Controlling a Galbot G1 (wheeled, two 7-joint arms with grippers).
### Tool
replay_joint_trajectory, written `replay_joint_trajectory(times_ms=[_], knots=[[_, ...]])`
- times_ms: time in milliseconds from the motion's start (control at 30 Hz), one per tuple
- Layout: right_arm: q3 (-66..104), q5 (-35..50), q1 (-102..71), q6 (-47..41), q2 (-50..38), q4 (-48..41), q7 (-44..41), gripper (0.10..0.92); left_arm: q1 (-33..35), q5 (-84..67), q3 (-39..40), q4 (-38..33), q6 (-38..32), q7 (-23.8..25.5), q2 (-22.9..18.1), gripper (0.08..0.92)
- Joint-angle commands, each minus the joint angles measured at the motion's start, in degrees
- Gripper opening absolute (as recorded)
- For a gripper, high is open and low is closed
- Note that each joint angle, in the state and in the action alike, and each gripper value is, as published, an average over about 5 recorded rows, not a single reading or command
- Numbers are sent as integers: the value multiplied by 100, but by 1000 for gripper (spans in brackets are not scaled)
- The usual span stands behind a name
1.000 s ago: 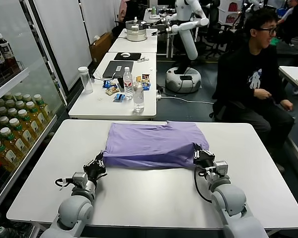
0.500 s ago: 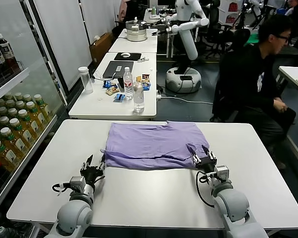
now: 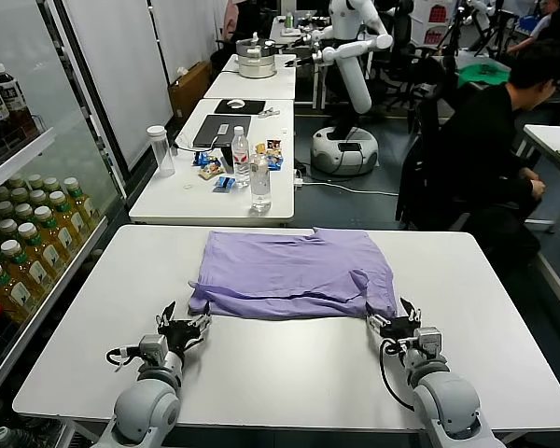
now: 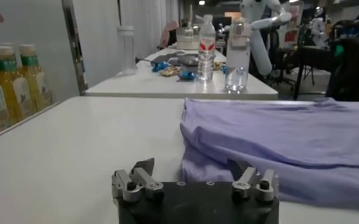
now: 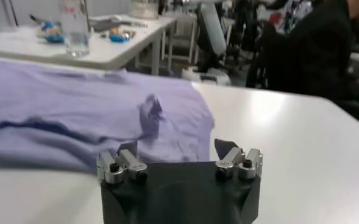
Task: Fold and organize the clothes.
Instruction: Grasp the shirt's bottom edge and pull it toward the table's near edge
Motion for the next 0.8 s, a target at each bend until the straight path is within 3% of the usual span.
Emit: replay_joint_trajectory(times_ms=[33,667,800], knots=[[-23,123,8,-220,34,-235,110,785,-214,-125,73,364,184,-106,-25,694],[28,240,-214,-101,-72,95,85,241,-72,-786,-20,118,-66,61,-7,146],[93,297,-508,-61,-130,376,93,154,242,-842,-112,-211,-115,61,-34,95]])
